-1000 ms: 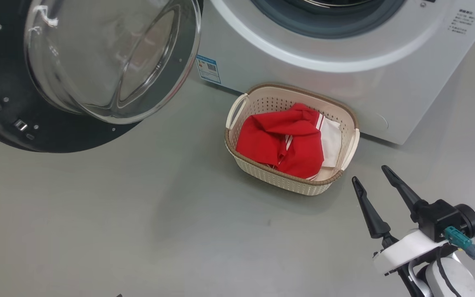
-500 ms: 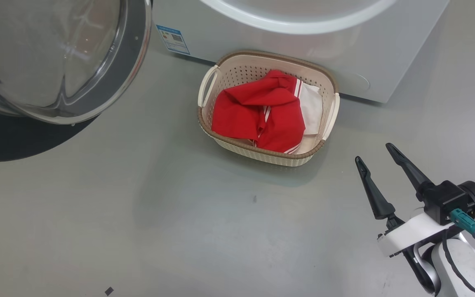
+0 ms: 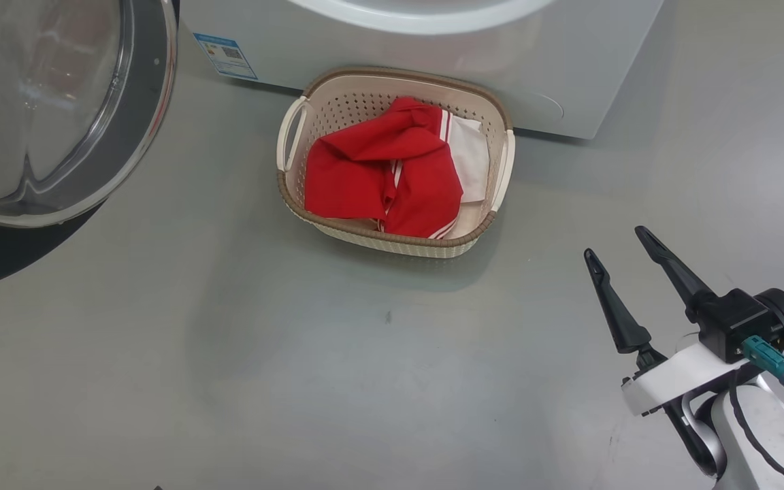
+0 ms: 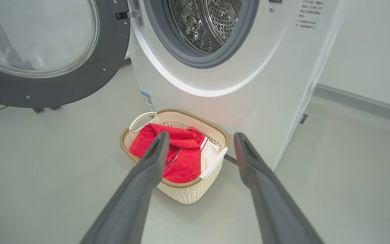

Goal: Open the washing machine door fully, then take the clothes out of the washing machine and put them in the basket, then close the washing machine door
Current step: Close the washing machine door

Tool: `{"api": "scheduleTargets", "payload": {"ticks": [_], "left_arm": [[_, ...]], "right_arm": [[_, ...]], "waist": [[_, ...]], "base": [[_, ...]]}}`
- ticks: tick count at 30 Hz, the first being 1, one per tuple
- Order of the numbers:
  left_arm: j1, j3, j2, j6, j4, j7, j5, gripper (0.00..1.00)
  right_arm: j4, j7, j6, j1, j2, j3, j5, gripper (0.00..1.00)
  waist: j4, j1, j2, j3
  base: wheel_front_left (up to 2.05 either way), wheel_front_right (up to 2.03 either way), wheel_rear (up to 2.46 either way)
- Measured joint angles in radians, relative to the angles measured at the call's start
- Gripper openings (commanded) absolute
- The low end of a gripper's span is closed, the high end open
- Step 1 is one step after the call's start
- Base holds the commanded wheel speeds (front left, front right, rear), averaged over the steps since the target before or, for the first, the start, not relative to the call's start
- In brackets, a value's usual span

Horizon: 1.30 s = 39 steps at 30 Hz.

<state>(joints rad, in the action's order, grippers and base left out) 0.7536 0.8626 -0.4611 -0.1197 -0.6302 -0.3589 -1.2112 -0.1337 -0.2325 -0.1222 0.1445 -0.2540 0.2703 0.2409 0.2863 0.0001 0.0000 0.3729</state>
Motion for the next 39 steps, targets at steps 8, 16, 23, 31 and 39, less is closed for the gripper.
{"api": "scheduleTargets", "payload": {"ticks": [8,16,23,31,39], "left_arm": [[0.036,-0.027,-0.003,0.0,-0.089,-0.062,0.002,0.0],[0.047,-0.039,-0.018,0.0,-0.153,-0.096,0.007,0.0],[0.056,-0.061,-0.028,0.0,-0.201,-0.138,0.01,0.0],[0.068,-0.069,-0.033,0.0,-0.236,-0.183,0.01,0.0],[0.08,-0.083,-0.046,-0.007,-0.254,-0.223,0.01,0.0]], "right_arm": [[-0.003,-0.001,0.0,0.003,-0.001,-0.011,0.0,1.0],[-0.013,-0.002,0.0,0.01,-0.001,-0.01,0.0,1.0],[-0.019,-0.003,0.0,0.01,0.001,-0.007,0.0,1.0],[-0.026,-0.006,0.0,0.01,0.003,-0.003,0.0,1.0],[-0.034,-0.008,0.0,0.01,0.005,-0.001,0.002,1.0]], "waist": [[-0.015,0.0,0.0,0.005],[-0.022,0.0,0.0,-0.005],[-0.027,0.0,0.0,-0.014],[-0.029,0.0,0.0,-0.022],[-0.031,0.0,0.0,-0.035]], "base": [[0.0,0.0,0.0],[0.0,0.0,0.0],[0.0,0.0,0.0],[0.0,0.0,0.0],[0.0,0.0,0.0]]}}
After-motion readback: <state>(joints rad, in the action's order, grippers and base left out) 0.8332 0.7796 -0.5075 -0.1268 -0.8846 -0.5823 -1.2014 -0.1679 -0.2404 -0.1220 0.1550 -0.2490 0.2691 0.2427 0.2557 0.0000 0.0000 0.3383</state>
